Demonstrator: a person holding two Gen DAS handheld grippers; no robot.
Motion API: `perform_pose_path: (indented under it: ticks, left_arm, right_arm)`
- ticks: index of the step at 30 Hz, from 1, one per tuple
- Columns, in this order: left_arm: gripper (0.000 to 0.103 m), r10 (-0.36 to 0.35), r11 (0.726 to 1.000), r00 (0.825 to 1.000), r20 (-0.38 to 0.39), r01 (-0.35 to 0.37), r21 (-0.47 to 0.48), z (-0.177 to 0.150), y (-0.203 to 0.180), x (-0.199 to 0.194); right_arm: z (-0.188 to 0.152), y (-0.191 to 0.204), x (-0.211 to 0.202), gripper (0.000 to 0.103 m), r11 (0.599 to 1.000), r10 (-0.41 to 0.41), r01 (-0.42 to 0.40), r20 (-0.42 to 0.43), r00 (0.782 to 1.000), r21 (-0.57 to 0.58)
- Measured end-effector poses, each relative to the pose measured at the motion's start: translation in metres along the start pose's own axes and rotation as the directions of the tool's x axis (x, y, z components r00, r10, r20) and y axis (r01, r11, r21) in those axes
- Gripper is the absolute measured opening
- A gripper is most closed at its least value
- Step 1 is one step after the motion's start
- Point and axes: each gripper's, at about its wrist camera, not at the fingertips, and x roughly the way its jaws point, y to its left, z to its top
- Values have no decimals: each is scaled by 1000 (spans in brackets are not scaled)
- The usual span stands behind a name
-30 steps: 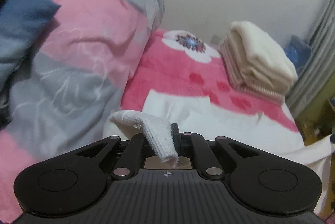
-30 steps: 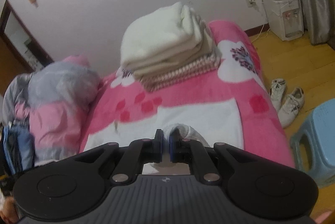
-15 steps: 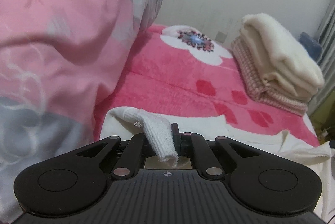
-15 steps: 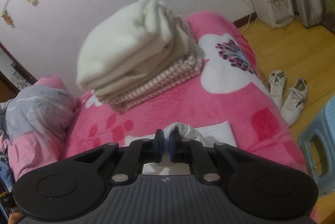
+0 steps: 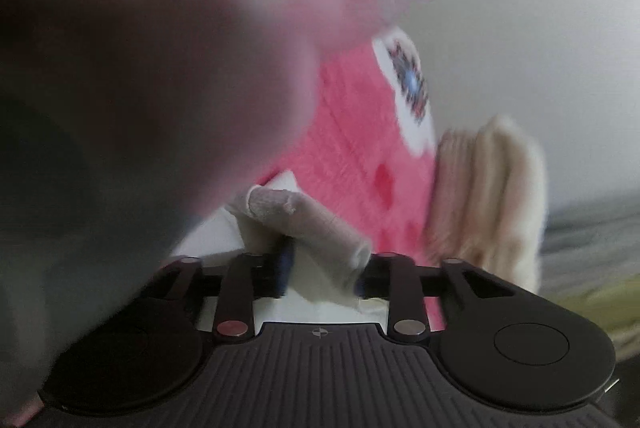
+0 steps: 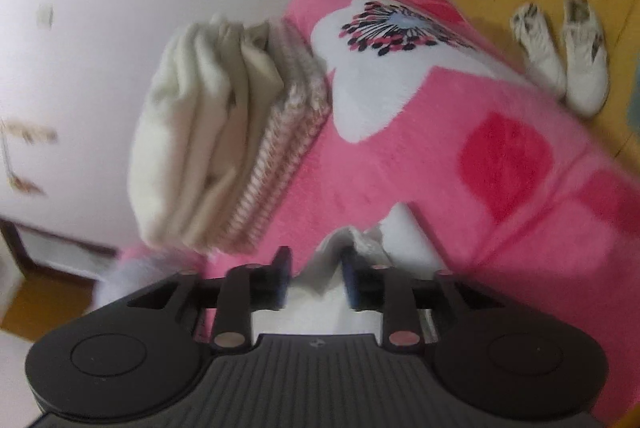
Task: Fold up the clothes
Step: 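Open both tools to release the hem onto the folded sweatshirt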
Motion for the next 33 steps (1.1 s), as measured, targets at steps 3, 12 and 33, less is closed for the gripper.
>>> perform_pose_path:
  ticks: [3,12,33]
  left_arm:
    - [50,-41,995,998,47,45,-86,0,4,-7]
    - [64,2,999,997,83,1,-34,-23,-17,-38]
    - [74,159,978,981,-114,-141,153,-190,67,-166]
  right_arm:
    - [3,-2,-4,44,999,40,-40,16,999,36]
    - [2,2,-52,60,990,125,-132,117,985,55]
    - [-204,-18,-125,68,973,196,-160,-229,953,169]
